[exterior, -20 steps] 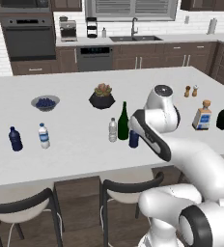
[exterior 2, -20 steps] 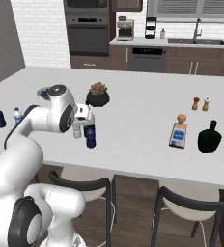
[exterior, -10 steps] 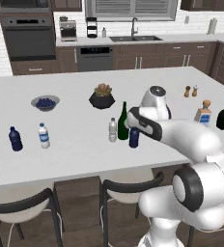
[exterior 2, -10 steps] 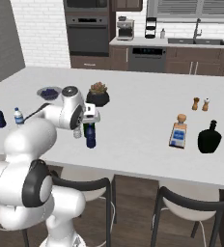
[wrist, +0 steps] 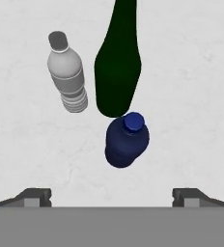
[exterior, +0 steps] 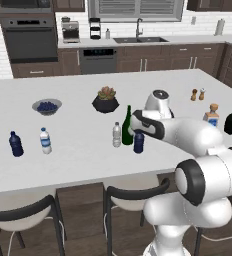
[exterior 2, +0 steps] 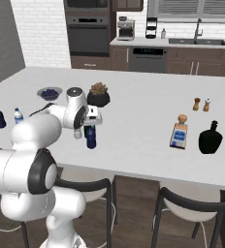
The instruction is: Move the plastic bottles in the middle to the plastics group, and the glass bottles in the middle to the glass group.
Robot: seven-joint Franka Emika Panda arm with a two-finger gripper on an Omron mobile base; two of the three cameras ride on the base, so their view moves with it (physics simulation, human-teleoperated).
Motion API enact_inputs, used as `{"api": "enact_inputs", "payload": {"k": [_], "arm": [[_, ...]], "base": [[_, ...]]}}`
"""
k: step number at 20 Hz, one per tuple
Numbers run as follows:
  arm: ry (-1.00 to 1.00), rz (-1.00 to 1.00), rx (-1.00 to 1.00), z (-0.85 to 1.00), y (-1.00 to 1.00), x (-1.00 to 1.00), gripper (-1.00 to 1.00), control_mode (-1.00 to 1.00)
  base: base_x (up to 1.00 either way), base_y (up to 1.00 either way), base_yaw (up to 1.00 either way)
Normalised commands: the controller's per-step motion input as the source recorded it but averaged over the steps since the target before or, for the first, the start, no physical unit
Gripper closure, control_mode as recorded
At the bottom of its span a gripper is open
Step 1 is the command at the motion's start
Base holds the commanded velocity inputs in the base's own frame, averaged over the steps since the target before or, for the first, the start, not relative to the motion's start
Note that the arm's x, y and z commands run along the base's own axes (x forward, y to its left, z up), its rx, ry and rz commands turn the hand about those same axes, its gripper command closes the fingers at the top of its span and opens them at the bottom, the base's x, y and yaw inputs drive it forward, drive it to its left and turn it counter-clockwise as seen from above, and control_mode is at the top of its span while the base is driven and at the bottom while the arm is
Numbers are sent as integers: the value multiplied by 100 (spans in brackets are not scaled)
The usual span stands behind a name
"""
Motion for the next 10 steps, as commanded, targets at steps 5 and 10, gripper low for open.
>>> {"api": "enact_inputs", "payload": {"k": [5, 10], "arm": [[4, 0, 0, -34, 0, 0, -100, -100], [0, 0, 0, -20, -7, 4, -100, -100]], "base": [[0, 0, 0], [0, 0, 0]]}}
